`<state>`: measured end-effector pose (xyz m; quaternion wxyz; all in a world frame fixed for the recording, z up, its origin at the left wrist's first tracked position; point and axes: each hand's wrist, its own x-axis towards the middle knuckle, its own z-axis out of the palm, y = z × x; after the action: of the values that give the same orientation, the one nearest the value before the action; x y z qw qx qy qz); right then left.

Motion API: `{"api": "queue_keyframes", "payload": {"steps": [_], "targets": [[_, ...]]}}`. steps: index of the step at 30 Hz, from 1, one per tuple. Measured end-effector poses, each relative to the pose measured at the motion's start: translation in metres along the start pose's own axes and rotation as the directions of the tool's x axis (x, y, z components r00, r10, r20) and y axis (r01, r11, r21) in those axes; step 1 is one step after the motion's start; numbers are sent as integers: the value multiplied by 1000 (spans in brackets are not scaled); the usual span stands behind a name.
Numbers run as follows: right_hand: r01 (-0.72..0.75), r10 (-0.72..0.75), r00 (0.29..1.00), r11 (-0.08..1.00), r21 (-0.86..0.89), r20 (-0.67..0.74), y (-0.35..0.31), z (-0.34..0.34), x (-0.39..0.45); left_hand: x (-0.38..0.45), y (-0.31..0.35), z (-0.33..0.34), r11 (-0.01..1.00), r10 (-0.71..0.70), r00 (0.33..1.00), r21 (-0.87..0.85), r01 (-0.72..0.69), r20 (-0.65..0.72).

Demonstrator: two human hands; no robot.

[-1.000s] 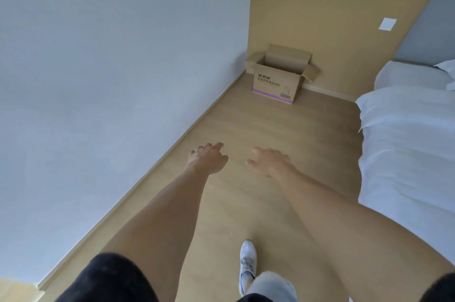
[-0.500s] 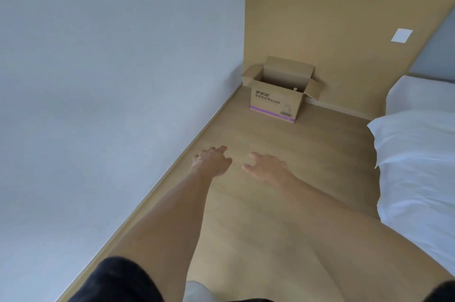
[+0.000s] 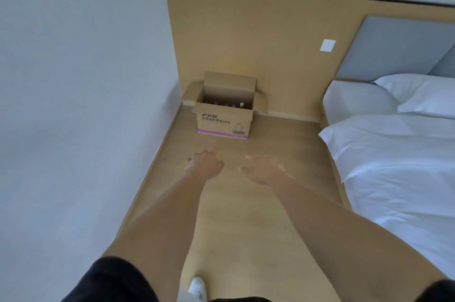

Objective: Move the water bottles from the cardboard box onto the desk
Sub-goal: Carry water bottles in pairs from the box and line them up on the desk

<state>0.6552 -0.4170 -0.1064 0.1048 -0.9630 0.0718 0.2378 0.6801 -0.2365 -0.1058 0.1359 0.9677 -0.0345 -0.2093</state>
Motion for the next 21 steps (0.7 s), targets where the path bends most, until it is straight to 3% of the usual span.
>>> {"api": "queue_keyframes", "payload": {"steps": [11,21], "targets": [[-119,124,991,988,100,-49,-49,-82,132,178,1,-78,978,182,982,-109,-176,44],[-42,49,998,980,194,-33,-80,-137,308,337,-9,-136,990,83,997,-114,-82,6]]}}
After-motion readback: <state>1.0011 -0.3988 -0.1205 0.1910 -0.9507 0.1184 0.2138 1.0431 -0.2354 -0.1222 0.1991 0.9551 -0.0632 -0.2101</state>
